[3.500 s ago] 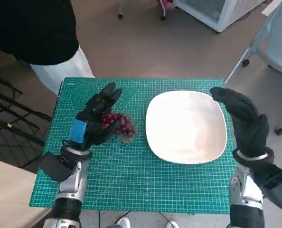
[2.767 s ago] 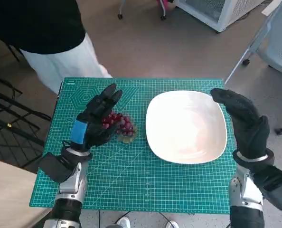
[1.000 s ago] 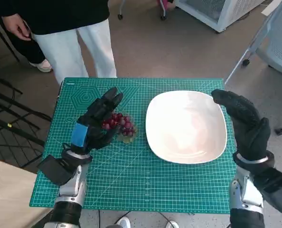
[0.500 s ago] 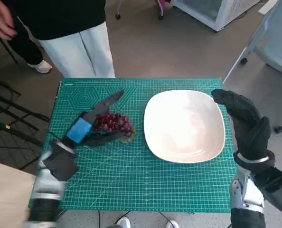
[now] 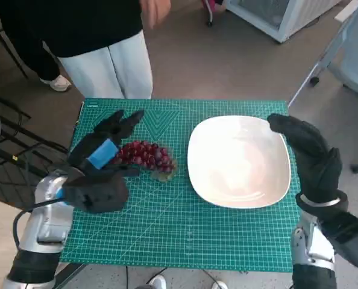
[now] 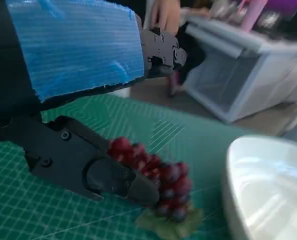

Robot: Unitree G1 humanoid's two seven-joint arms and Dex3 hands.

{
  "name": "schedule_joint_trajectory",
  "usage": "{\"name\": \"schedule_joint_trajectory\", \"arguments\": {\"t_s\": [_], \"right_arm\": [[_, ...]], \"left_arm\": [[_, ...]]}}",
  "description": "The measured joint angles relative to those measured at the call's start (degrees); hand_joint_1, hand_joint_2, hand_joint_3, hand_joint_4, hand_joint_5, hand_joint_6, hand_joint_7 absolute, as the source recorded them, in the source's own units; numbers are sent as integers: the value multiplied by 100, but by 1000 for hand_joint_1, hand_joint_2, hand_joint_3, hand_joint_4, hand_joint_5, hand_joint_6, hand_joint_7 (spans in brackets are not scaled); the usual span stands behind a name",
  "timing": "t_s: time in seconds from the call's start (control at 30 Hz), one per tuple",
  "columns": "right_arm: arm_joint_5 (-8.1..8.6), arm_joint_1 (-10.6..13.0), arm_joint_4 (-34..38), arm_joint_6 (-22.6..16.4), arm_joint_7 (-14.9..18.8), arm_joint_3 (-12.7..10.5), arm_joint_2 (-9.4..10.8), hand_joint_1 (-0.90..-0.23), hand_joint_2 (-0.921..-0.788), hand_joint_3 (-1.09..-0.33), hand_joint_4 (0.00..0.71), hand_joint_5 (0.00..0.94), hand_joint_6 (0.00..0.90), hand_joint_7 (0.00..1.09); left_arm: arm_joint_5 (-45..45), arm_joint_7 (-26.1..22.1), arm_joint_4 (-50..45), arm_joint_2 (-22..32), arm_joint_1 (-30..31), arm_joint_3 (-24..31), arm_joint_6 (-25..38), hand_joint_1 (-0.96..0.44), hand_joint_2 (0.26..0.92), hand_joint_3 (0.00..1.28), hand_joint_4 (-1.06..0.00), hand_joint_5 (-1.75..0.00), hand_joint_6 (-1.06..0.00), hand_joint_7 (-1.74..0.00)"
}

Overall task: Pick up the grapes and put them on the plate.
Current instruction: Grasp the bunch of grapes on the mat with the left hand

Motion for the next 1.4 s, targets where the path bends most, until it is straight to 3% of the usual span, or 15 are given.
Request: {"name": "schedule_joint_trajectory", "arguments": {"t_s": [0.53,1.4], "right_arm": [[-11,0,-15,3,-13,-5,-5,-579,-921,-682,194,4,0,359],[-113,-9,4,-12,-70,-8,-10,-587,-921,-684,193,2,-1,356]], "left_arm": [[325,-14,952,-10,-705,-764,661,-477,709,1,1,1,-131,-11],[329,198,2537,-213,-1488,-1380,765,-451,709,0,1,1,-157,-12]]}}
